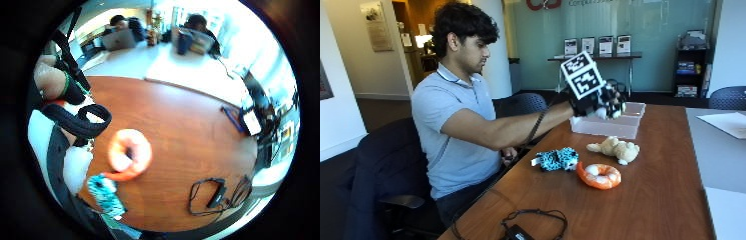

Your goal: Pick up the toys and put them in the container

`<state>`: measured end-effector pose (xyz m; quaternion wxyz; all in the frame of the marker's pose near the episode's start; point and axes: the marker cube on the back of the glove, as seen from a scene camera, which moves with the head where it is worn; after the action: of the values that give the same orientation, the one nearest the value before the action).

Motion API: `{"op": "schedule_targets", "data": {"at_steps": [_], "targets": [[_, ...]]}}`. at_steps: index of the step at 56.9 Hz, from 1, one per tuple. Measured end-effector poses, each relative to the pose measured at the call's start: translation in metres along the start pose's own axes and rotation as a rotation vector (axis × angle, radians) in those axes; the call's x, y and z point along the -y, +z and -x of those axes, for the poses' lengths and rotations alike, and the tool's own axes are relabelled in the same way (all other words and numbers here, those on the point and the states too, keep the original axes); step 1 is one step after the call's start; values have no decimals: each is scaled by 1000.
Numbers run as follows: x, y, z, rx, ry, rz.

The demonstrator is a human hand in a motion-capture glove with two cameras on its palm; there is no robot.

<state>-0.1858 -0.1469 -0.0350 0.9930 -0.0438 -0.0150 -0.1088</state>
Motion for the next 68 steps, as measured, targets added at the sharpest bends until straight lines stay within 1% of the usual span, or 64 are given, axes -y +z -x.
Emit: {"op": "schedule_targets", "data": {"at_steps": [8, 17, 26, 30, 33, 35, 41, 50, 55, 62, 68], "targets": [[41, 1, 115, 49, -192, 78], [56, 30, 217, 138, -307, 200], [53, 61, 276, 190, -367, 296], [44, 75, 285, 196, -352, 448], [35, 82, 281, 158, -346, 587], [30, 85, 276, 117, -343, 623], [17, 75, 245, -16, -328, 575], [-22, 50, 170, -206, -253, 583], [-58, 36, 117, -251, -177, 627], [-115, 31, 53, -236, -74, 652], [-165, 41, 19, -286, -44, 682]]}}
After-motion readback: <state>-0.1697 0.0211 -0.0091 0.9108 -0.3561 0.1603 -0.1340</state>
